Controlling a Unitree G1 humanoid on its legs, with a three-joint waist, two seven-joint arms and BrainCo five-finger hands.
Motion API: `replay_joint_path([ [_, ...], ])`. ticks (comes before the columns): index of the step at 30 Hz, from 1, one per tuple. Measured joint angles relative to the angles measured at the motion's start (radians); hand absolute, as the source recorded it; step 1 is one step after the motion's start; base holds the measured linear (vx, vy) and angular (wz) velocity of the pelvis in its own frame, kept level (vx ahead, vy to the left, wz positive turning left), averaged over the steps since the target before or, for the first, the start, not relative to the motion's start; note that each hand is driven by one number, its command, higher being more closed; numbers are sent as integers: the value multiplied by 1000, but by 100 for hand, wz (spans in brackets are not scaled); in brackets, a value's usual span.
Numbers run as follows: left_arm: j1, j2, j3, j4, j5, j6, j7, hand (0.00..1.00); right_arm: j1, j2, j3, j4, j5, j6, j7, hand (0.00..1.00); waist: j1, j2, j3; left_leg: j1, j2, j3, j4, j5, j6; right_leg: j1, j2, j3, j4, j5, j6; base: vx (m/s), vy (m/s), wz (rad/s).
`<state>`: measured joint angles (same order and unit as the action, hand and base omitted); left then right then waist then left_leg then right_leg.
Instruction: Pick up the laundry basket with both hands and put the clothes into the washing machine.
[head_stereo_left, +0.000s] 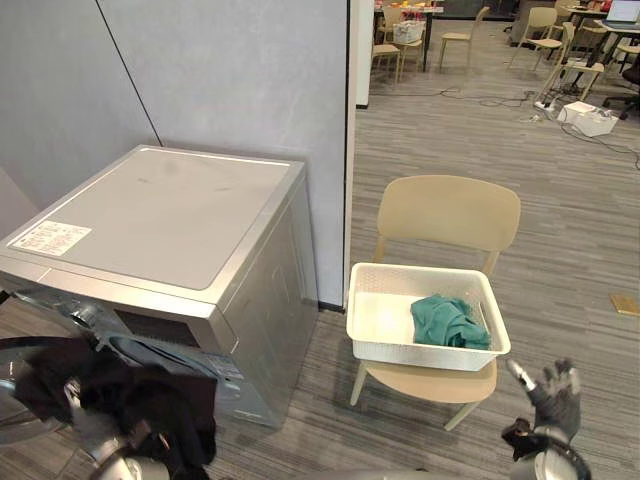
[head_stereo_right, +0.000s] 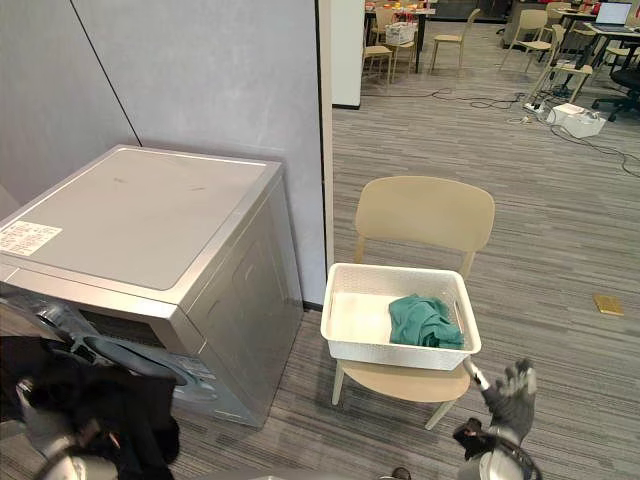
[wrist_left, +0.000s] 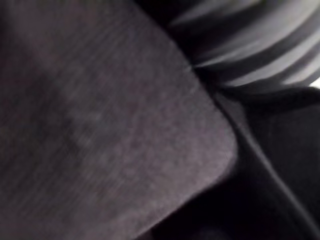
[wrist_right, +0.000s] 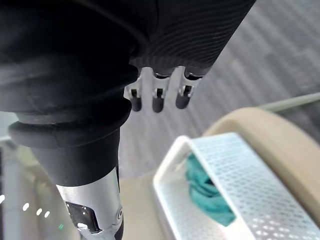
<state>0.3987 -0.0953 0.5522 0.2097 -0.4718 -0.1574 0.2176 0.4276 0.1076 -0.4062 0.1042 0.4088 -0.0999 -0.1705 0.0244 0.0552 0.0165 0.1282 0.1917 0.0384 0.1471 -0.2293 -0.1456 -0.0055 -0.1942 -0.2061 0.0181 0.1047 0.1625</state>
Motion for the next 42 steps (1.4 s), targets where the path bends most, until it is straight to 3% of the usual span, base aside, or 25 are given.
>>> replay_joint_path([
  [2,-66,0,86,303,-38,15,0,100,-28,-9,-36,245,118,-12,5,0,6,-2,0,0,-1,-2,-3,0,0,1,-2,-4,4,-1,5,30,4,5],
  [8,-111,-4,175,701,-32,60,-44,100,-143,-25,-210,740,206,-14,23,0,20,-1,2,17,1,20,-21,1,0,3,2,12,-11,0,6,14,3,-7],
  [14,-130,-1,205,744,36,75,-86,100,-173,-41,-158,885,114,29,40,0,18,0,21,20,3,21,-11,2,-2,-1,0,15,11,-8,10,-8,1,1],
  [18,-266,-7,148,742,51,58,-88,100,-259,-96,-42,925,90,27,42,0,16,-25,92,-99,3,-79,66,14,-21,-98,-36,-57,217,-115,-4,-122,-75,68],
  [21,-332,-4,70,744,29,62,-88,100,-308,-98,-24,930,73,21,44,0,14,-33,102,-197,-2,-178,25,76,-36,-177,-69,-150,306,-171,-21,-125,-151,108],
  [22,-354,-4,54,744,-22,62,-88,100,-334,-111,-12,926,61,20,45,0,14,-35,131,-185,-17,-196,-34,119,-2,-183,-116,-189,372,-213,-18,-68,-122,98],
  [24,-356,-4,57,744,-53,62,-84,100,-344,-125,10,907,56,20,49,0,16,-29,143,-183,-31,-183,-41,135,26,-193,-147,-196,417,-236,-23,-66,-83,57],
  [26,-339,-3,78,740,-67,59,-84,100,-368,-140,49,904,51,23,55,0,18,-37,147,-188,-52,-155,-38,126,116,-194,-198,-203,446,-241,-29,-51,1,35],
  [27,-333,-3,80,738,-66,59,-82,100,-371,-143,51,905,50,21,51,0,10,-43,145,-200,-30,-54,-21,117,178,-181,-226,-227,441,-229,-24,-7,-15,54],
  [29,-335,2,71,725,-68,58,-82,100,-367,-151,29,912,51,21,50,0,-14,-33,144,-251,54,54,104,111,174,-133,-252,-306,437,-221,-22,41,16,98],
  [30,-336,5,69,711,-68,60,-83,100,-353,-151,12,913,53,26,46,0,-12,-32,144,-262,110,72,157,115,169,-99,-263,-343,439,-215,-11,30,90,96],
  [31,-336,7,66,707,-68,61,-83,100,-349,-151,3,912,53,29,45,0,-13,-31,141,-262,135,77,178,117,166,-81,-268,-361,437,-209,-2,16,180,80],
  [32,-339,6,53,703,-68,62,-85,100,-340,-151,-28,912,54,31,45,0,-11,-20,132,-264,170,77,203,126,132,-53,-280,-395,432,-195,25,19,304,72],
  [33,-339,5,45,702,-66,62,-87,100,-342,-146,-53,913,61,32,46,0,-10,-13,126,-275,161,78,206,87,1,-41,-294,-410,424,-178,49,12,407,82],
  [34,-349,4,49,698,-66,61,-88,100,-346,-122,-101,926,65,28,45,0,-7,-43,120,-296,112,69,229,83,-79,-14,-326,-422,384,-139,78,10,465,70],
  [35,-350,7,52,697,-64,58,-88,100,-341,-99,-138,936,66,31,46,0,-3,-60,108,-325,71,57,257,65,-59,20,-334,-437,296,-65,55,23,373,57],
  [38,-337,22,48,705,-44,63,-89,100,-324,-88,-154,944,63,45,58,0,9,-77,89,-361,19,46,318,19,-13,71,-339,-453,169,110,11,28,380,28],
  [40,-338,22,41,715,7,66,-96,100,-315,-88,-156,944,51,64,62,0,21,-81,75,-368,-40,47,316,-7,27,82,-362,-444,89,283,-114,29,390,20],
  [41,-338,24,38,725,17,66,-102,100,-315,-92,-155,944,51,67,61,0,20,-78,69,-366,-51,45,311,-8,35,81,-367,-432,81,318,-156,97,361,32],
  [42,-336,28,29,751,44,67,-107,100,-315,-100,-153,943,52,67,61,0,15,-63,59,-358,-72,26,306,-7,52,72,-360,-345,105,338,-199,106,261,30],
])
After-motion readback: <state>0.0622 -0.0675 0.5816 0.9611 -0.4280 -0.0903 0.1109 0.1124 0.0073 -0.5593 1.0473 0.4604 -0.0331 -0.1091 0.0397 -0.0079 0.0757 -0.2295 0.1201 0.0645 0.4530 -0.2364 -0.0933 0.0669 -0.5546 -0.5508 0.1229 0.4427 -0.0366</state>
